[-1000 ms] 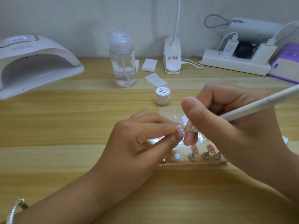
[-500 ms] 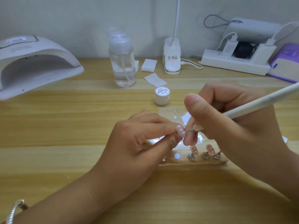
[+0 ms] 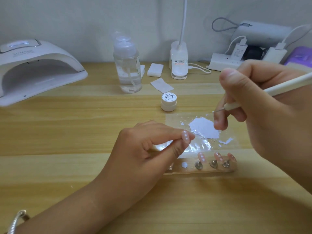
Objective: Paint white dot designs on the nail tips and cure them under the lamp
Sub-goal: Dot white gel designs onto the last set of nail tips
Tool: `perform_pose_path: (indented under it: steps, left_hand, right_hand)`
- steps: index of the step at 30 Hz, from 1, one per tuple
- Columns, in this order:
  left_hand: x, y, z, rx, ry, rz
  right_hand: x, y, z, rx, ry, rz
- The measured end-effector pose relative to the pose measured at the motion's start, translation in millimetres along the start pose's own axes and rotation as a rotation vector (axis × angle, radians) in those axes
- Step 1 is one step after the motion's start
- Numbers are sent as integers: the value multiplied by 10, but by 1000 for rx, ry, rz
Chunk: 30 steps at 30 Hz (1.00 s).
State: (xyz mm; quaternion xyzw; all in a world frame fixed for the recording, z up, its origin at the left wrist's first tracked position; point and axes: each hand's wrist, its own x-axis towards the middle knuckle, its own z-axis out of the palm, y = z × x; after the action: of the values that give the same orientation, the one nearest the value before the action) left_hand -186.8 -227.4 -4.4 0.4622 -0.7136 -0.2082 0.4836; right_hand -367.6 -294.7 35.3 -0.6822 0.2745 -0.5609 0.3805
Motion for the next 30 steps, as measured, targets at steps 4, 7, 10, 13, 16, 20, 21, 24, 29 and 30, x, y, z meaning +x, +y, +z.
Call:
perform_pose_path:
  steps: [4,7,10,13,16,20,21,24,29,30]
  left_hand:
    - [0,15,-1,-1,3,-37]
    - [-11,24,-2,-14,8,-76]
    - [-24,27,-17,-46,-2,-114]
    - [-28,34,-21,-79,-37,-149]
    - [-34,40,-9,-153,-79,-188]
    - [-26,16,-16,-114,-152,-167]
    - [-28,7,-17,-125,-163,-174]
    - [-31,3,-7,-184,-203,-196]
    - [15,-23,-3,-48,-235,-103]
    - [21,-31,-4,-40,-238,-103]
  right_hand:
    - [74,68,-81,-12,50,14]
    - [100,134,-139,-30,74,25]
    - [106,204,-195,-64,98,48]
    - [104,256,-225,-96,106,63]
    - [99,287,-238,-106,103,79]
    - [100,306,-250,-107,104,92]
    - [100,308,-252,-110,104,93]
    - [101,308,-256,-117,102,94]
    - [101,319,-258,-116,98,107]
    - [99,321,-256,-114,96,110]
